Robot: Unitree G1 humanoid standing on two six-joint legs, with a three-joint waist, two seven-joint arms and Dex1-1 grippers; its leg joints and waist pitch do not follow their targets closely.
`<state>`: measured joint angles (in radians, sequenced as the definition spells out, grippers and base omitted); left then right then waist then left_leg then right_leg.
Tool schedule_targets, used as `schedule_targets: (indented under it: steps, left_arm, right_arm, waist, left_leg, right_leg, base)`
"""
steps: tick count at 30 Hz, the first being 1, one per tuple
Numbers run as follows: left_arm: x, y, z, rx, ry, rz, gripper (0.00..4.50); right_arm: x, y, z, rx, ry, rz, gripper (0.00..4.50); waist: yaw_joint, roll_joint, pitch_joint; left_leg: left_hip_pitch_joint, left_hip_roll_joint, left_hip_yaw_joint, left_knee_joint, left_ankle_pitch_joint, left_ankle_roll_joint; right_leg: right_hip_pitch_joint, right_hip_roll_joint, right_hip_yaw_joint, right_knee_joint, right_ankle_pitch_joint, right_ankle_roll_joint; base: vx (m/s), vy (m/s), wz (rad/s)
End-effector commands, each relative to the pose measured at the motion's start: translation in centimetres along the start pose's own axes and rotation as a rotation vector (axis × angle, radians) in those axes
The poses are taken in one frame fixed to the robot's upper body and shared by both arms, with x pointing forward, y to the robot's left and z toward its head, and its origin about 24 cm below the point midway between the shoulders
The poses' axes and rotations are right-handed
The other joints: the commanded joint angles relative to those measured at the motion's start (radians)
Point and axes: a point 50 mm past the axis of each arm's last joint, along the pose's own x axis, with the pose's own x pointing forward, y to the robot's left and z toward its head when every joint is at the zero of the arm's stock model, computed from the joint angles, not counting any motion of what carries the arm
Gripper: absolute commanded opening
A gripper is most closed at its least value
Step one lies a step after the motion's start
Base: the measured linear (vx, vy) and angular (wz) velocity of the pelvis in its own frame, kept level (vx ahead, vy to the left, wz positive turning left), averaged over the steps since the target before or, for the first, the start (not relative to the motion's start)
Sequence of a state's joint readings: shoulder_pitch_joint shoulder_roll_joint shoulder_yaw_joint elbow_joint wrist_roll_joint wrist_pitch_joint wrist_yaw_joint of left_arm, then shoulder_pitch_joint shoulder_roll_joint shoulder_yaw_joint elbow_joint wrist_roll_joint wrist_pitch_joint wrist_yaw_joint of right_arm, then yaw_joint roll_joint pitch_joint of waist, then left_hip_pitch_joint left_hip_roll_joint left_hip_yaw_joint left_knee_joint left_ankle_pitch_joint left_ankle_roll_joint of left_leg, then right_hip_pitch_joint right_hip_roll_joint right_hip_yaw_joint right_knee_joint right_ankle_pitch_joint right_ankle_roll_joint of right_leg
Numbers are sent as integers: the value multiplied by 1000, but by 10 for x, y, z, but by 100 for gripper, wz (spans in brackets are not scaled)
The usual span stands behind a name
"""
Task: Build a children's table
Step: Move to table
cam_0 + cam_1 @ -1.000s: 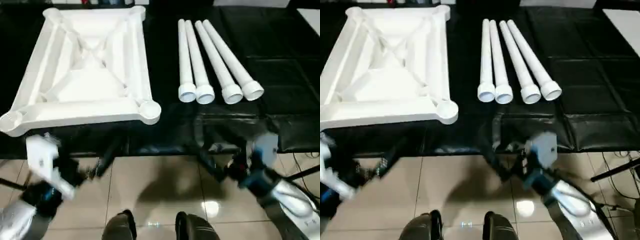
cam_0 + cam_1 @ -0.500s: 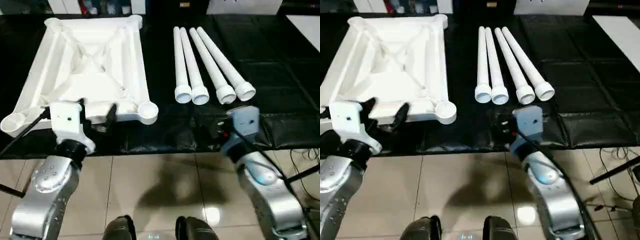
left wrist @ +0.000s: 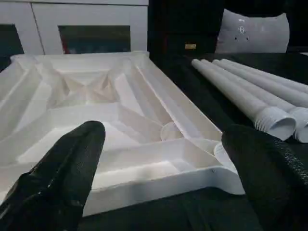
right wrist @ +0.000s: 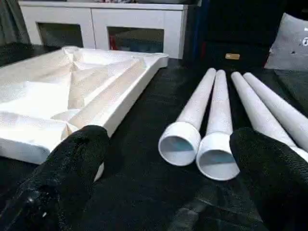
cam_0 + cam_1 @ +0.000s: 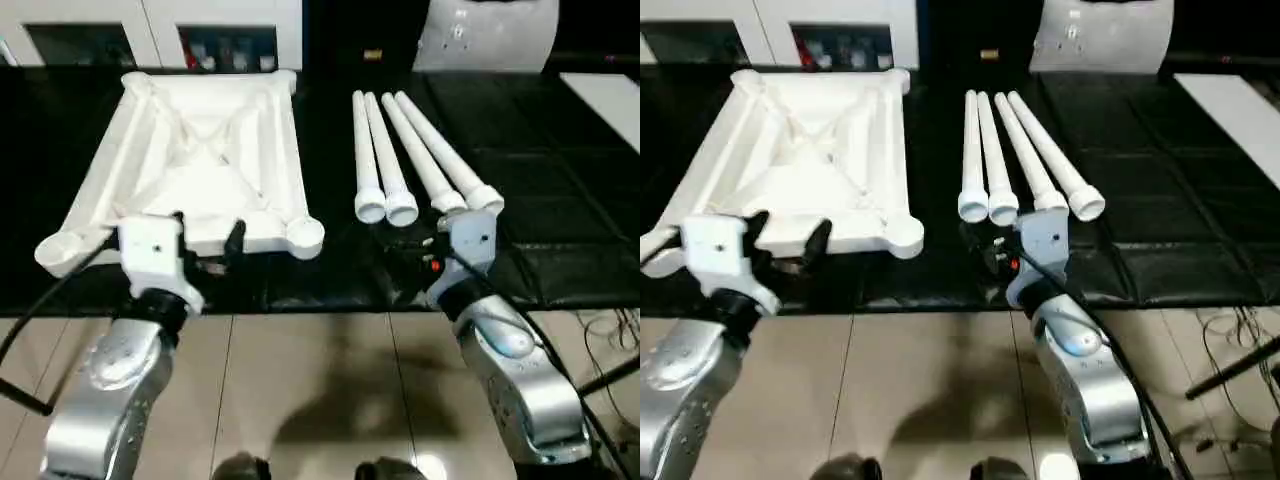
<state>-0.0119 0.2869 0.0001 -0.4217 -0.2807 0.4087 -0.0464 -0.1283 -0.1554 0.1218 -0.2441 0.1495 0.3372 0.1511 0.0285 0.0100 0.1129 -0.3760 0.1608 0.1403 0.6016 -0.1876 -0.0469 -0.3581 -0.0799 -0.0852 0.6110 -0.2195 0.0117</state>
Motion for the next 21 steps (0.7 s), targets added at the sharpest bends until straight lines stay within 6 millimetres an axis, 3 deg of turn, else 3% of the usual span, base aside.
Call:
schedule_targets:
  steps: [1,2,3,4,5,6,7,8,9,10,11,12,13,14,15,16,17,18,19,20,21]
  left_arm:
    - [1,3,1,14,8,6,444]
    - [3,3,1,15,7,6,444]
    - [5,4,0,12,4,6,444]
    - [7,4,-1,4,9,11,444]
    - [9,4,-3,-2,19,13,444]
    - [9,4,-3,-4,23,14,444]
    - [10,4,-4,-8,31,15,444]
    - [11,1,-7,-5,44,-9,444]
    - [11,1,-7,-4,45,-10,444]
    - [11,1,-8,4,47,-19,444]
    - [11,0,-8,10,49,-24,444]
    - [11,0,-8,10,49,-24,444]
    - [11,1,-8,11,48,-23,444]
    - [12,1,-7,10,43,-27,444]
    - [12,1,-7,10,41,-28,444]
    - [13,1,-6,11,39,-31,444]
    - [14,0,-5,12,36,-35,444]
    - [15,0,-5,12,34,-41,444]
    - [15,1,-5,10,32,-43,444]
    - [15,1,-5,8,31,-44,444]
    - [16,1,-5,9,30,-45,444]
  right_arm:
    - [3,6,1,-16,-21,16,450]
    - [4,8,1,-41,-38,31,450]
    - [5,9,-1,-46,-27,31,450]
    - [6,7,-3,-44,-17,17,450]
    - [6,6,-2,-26,-18,12,450]
    - [6,5,-2,-18,-19,11,450]
    - [5,4,-1,4,-22,8,450]
    - [4,-1,-2,25,-7,-30,450]
    - [4,-2,-2,27,-5,-31,450]
    - [3,-3,-4,48,3,-29,450]
    - [2,-4,-5,65,9,-25,450]
    - [2,-4,-5,65,9,-25,450]
    - [1,-4,-5,65,6,-15,450]
    - [-1,-3,-6,49,7,2,450]
    - [-2,-3,-6,41,9,4,450]
    - [-3,-3,-8,25,13,9,450]
    - [-4,-3,-9,8,18,14,450]
    - [-5,-2,-12,-12,25,30,450]
    - [-6,-2,-12,-17,26,36,450]
    - [-6,-2,-12,-19,27,39,450]
    - [-5,-2,-12,-18,30,41,450]
  waist:
    - [5,14,-64]
    - [4,12,-62]
    - [4,18,-61]
    - [1,26,-61]
    - [-26,42,-49]
    - [-23,55,-58]
    - [-24,50,-60]
    - [-28,44,-66]
    - [-29,45,-70]
    - [-26,37,-80]
    - [-11,27,-101]
    - [3,24,-111]
    - [3,26,-117]
    - [1,33,-122]
    - [-1,33,-125]
    - [-7,40,-130]
    - [-13,43,-135]
    - [-19,49,-141]
    - [-22,51,-141]
    - [-31,54,-143]
    - [-36,53,-145]
  left_leg:
    - [-12,18,-41,-60,-483,23]
    - [-22,17,-42,-49,-466,34]
    - [-2,22,-42,-46,-472,25]
    - [-2,27,-52,-58,-501,17]
    - [90,64,-57,-70,-682,-56]
    - [102,84,-76,-112,-809,-88]
    - [109,92,-83,-125,-837,-89]
    - [115,90,-88,-131,-808,-70]
    - [110,81,-81,-129,-766,-56]
    - [85,55,-51,-112,-648,-24]
    - [26,26,-16,-86,-415,23]
    - [1,14,-3,-61,-222,75]
    - [-5,15,-3,-56,-163,95]
    - [-8,14,-4,-55,-92,120]
    - [2,14,-3,-57,-76,130]
    - [17,16,-11,-60,-41,150]
    - [35,17,-20,-59,-3,185]
    - [57,22,-33,-57,49,236]
    - [70,26,-41,-56,69,268]
    - [99,43,-58,-54,102,341]
    - [110,48,-66,-51,126,378]
  right_leg:
    - [72,-118,5,-138,-836,-33]
    - [93,-125,-21,-155,-864,-39]
    - [86,-123,-25,-163,-854,-53]
    - [101,-106,-42,-158,-783,-79]
    - [34,-44,-43,-145,-654,-89]
    - [48,-16,-28,-93,-454,-103]
    - [46,-13,-21,-73,-379,-112]
    - [47,-18,-5,-62,-297,-129]
    - [53,-26,4,-69,-283,-142]
    - [73,-45,29,-92,-271,-186]
    - [140,-67,56,-107,-240,-213]
    - [160,-75,63,-117,-218,-210]
    - [167,-76,61,-116,-210,-206]
    - [168,-58,48,-114,-196,-190]
    - [160,-48,43,-110,-177,-186]
    - [154,-30,32,-99,-125,-183]
    - [143,-15,22,-85,-68,-181]
    - [132,-8,14,-68,-20,-178]
    - [120,-3,10,-60,-5,-176]
    - [97,-2,4,-43,0,-172]
    - [85,-2,2,-34,2,-166]
  base:
    - [25,-6,47]
    - [25,-6,47]
    - [35,-6,55]
    - [51,1,48]
    - [51,1,48]
    - [72,21,18]
    - [92,38,-1]
    - [92,38,-1]
    - [96,23,-4]
    - [110,-5,-5]
    - [110,-5,-5]
    - [103,-16,0]
    - [96,-10,1]
    - [96,-10,1]
    - [121,2,1]
    - [122,2,4]
    - [122,2,4]
    - [148,0,3]
    - [141,-5,3]
    - [141,-5,3]
    - [93,-15,4]
